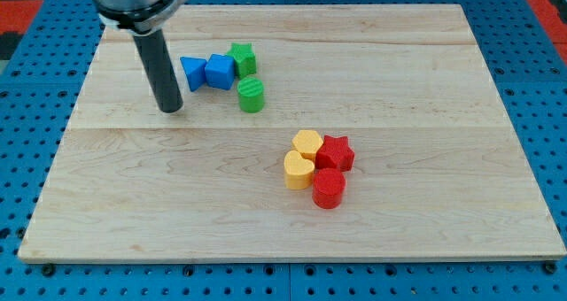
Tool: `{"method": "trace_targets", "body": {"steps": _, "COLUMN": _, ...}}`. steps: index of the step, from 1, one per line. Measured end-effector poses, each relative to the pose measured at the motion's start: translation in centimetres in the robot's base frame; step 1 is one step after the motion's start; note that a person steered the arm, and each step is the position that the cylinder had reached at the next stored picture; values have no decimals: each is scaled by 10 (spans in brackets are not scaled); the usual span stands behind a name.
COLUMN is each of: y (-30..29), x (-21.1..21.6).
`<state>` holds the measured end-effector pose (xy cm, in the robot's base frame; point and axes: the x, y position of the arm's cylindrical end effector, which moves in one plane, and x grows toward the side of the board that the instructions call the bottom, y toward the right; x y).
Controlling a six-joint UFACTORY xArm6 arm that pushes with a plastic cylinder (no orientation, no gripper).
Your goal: Move the blue cube to the right of the green star
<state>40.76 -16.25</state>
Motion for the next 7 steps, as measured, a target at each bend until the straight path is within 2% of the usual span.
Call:
{"method": "trace_targets", "body": {"steps": 3, "y": -14, "x": -19}}
{"method": "trace_targets", "body": {"steps": 5, "y": -29, "x": -54}}
{"method": "trace_targets", "body": {"steps": 7, "y": 164, "x": -52}}
